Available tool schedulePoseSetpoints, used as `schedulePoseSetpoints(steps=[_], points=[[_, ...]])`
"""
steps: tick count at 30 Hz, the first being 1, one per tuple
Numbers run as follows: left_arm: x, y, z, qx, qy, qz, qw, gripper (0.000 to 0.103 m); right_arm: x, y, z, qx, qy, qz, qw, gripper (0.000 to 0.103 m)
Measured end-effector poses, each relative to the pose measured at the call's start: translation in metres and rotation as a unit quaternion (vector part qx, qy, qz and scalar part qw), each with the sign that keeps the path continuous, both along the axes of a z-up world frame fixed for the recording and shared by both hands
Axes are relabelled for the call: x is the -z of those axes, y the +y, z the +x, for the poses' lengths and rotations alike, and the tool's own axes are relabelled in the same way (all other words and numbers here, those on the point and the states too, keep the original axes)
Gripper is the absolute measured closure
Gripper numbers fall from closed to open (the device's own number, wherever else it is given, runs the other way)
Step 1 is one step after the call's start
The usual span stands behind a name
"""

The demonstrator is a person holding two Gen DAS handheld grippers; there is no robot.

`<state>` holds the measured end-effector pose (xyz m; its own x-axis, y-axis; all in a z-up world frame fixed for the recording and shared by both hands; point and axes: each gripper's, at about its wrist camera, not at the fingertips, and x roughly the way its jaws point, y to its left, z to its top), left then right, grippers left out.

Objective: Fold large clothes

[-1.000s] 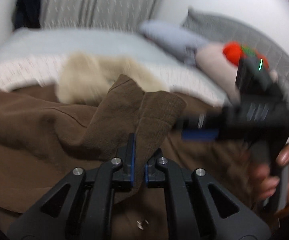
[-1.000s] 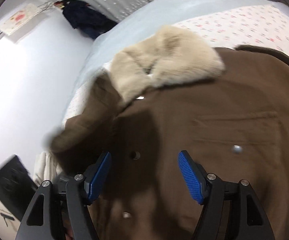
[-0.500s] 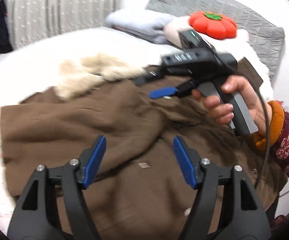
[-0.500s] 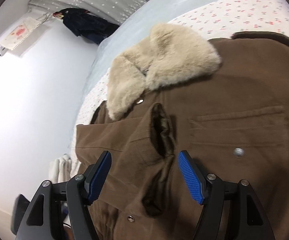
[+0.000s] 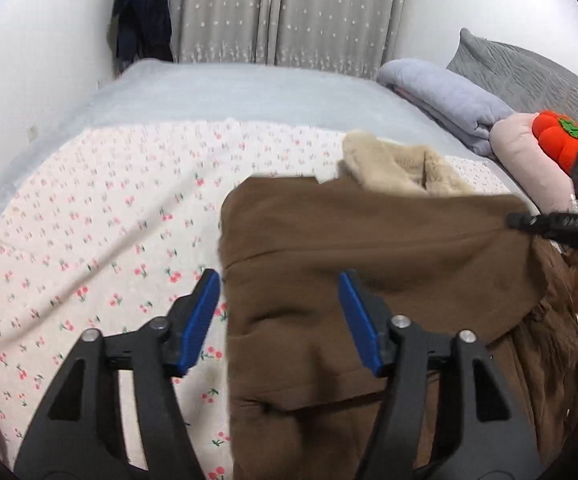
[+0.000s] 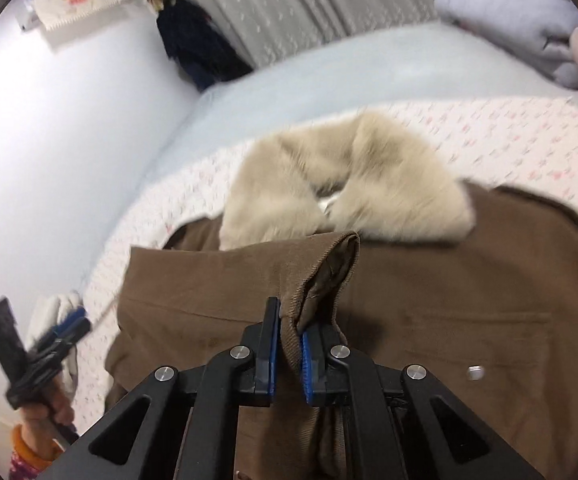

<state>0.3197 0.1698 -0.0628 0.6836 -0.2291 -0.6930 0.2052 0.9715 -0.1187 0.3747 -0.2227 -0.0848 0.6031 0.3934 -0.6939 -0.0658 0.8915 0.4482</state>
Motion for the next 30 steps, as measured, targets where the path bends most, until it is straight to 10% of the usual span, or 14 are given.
schedulePoseSetpoints(steps=[6,13,19,26,30], points=[[0.070,-0.020,0.009,0.033,0.113,0.077,0.9900,0.062,0.044,-0.024,0.016,0.030,0.096,-0.016,0.995,0.080],[0.046,-0.012,0.021,0.042,0.097,0.054,0.9929,0.057,0.042,-0.039,-0.004,0.009,0.090,0.009,0.996,0.053],[0.023,-0.007,0.047,0.007,0.058,0.014,0.9982,0.052,0.031,-0.029,-0.026,-0.016,0.069,0.007,0.998,0.053],[0.062,-0.047,0.081,-0.032,0.088,0.188,0.9776,0.045,0.047,0.005,-0.040,-0.051,0.082,-0.121,0.988,0.053],[0.068,-0.058,0.078,-0.051,0.082,0.218,0.9711,0.044,0.062,0.008,-0.043,-0.056,0.096,-0.139,0.984,0.053]])
